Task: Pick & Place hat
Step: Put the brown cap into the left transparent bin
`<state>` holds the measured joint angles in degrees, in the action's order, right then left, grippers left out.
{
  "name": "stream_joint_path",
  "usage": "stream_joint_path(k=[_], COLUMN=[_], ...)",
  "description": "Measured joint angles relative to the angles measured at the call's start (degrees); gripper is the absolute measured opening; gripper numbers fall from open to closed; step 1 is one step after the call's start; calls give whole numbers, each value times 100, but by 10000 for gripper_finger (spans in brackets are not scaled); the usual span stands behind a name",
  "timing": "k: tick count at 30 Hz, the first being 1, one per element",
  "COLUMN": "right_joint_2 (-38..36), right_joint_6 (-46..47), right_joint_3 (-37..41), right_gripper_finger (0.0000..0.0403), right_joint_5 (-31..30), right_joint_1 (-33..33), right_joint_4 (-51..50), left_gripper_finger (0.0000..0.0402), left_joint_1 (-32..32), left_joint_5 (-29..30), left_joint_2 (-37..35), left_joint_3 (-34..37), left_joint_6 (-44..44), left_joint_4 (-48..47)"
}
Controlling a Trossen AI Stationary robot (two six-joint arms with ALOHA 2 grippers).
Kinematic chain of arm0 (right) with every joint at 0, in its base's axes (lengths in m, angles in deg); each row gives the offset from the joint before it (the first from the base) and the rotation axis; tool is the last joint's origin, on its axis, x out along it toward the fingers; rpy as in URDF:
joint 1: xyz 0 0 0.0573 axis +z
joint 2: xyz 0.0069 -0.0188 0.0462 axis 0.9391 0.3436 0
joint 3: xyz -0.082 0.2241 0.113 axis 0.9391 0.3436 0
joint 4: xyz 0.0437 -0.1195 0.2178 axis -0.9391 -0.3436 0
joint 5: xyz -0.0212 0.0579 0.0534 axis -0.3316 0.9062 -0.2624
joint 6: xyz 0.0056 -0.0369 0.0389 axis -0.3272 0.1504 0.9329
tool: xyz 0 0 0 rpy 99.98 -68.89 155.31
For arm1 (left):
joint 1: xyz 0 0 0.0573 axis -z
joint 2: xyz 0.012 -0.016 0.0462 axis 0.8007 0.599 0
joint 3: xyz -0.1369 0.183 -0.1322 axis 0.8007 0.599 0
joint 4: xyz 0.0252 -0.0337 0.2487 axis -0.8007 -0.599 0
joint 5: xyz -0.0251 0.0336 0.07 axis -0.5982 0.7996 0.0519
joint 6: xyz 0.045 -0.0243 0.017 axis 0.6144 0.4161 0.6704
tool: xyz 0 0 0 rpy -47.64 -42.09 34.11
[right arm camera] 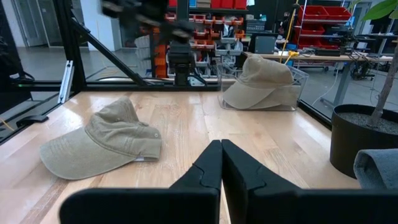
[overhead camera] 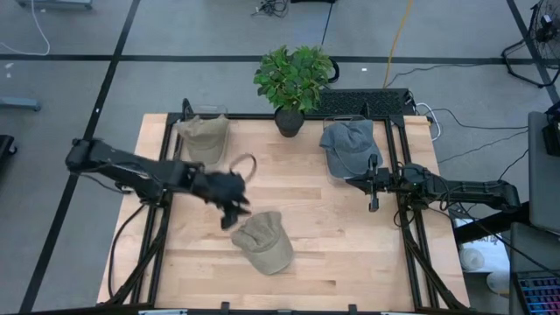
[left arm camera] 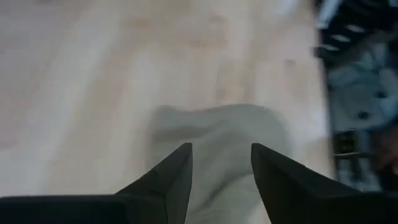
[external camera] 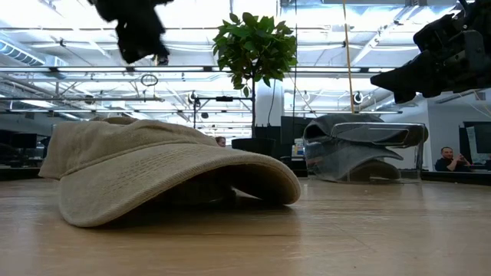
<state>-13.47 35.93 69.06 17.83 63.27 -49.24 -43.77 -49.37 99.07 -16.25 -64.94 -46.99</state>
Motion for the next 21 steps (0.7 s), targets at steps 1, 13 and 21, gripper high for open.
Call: stream_joint_path(k=[1,13,21], right_joint_2=[0,0,-1], right_joint_6=[2,0,0], right_joint_3=[0,0,0], right_gripper_finger=[0,0,0], right_joint_5=[0,0,0], right_joint_1=[0,-1,0], right_joint_4=[0,0,1], left_gripper_finger=[175,177,177], left_joint_1=[209,875,664], left_joint_5=[-1,572,-37], left_joint_2=[224,2946,3669], left_joint_3=[-131,-2310,-2540], left_joint_6=[-133,13,-1197], left_joint_4=[101,-1560,-1524])
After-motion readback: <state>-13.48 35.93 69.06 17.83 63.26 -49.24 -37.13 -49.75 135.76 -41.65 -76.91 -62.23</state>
